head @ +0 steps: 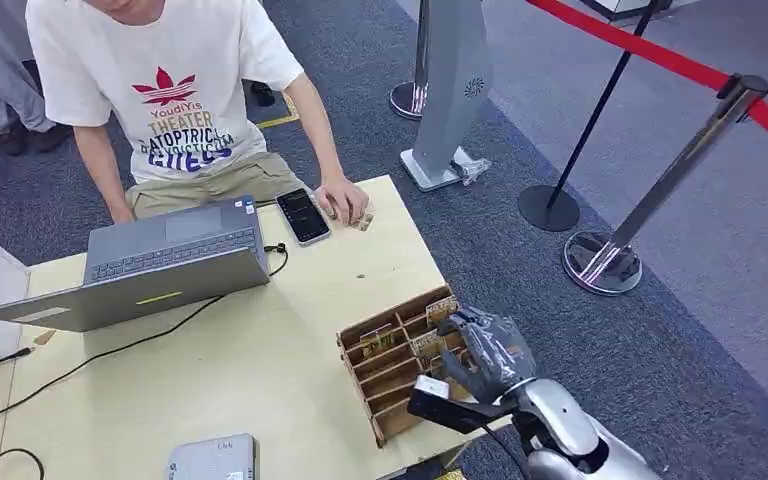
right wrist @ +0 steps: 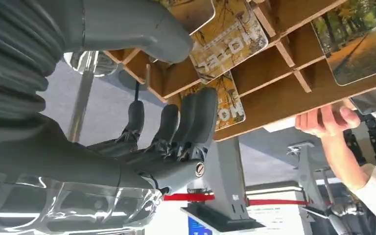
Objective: Pass the card to the sensor for recognition and then transmit it.
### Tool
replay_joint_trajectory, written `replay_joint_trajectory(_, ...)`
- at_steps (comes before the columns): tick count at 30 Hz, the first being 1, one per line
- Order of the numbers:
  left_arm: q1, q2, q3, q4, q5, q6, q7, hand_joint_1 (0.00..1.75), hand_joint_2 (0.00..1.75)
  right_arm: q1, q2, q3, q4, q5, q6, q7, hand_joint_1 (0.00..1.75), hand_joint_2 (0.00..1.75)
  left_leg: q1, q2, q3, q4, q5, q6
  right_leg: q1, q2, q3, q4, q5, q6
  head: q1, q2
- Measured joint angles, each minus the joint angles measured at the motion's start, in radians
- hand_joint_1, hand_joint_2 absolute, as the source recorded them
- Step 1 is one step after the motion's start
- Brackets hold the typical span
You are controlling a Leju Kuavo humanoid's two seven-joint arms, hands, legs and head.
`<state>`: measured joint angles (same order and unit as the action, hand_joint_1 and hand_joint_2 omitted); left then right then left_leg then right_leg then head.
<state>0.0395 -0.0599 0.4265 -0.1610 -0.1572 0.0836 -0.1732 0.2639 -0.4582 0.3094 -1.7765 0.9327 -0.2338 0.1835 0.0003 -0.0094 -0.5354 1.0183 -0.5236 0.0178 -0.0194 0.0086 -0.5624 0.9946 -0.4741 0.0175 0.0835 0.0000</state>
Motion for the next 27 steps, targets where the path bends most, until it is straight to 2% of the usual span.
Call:
replay_joint_trajectory(12,0.000,-0.006,0.006,0.000,0.002,0.002,-0.003,0.00,0.00,0.015,-0.009,0.001,-0.019,0.000,0.001,0.009,0.96,1.75,0.000,0.000,0.000,0.000,0.000,0.000,0.000,0.000,0.000,0.000,0.000,0.000,0.000,0.000)
replay_joint_trajectory(27,0.000,-0.013,0.022,0.000,0.008,0.013,-0.009,0.00,0.00,-0.008,-0.010,0.016,0.004,-0.022,0.034,0.005,0.96,1.75,0.000,0.000,0.000,0.000,0.000,0.000,0.000,0.000,0.000,0.000,0.000,0.000,0.000,0.000)
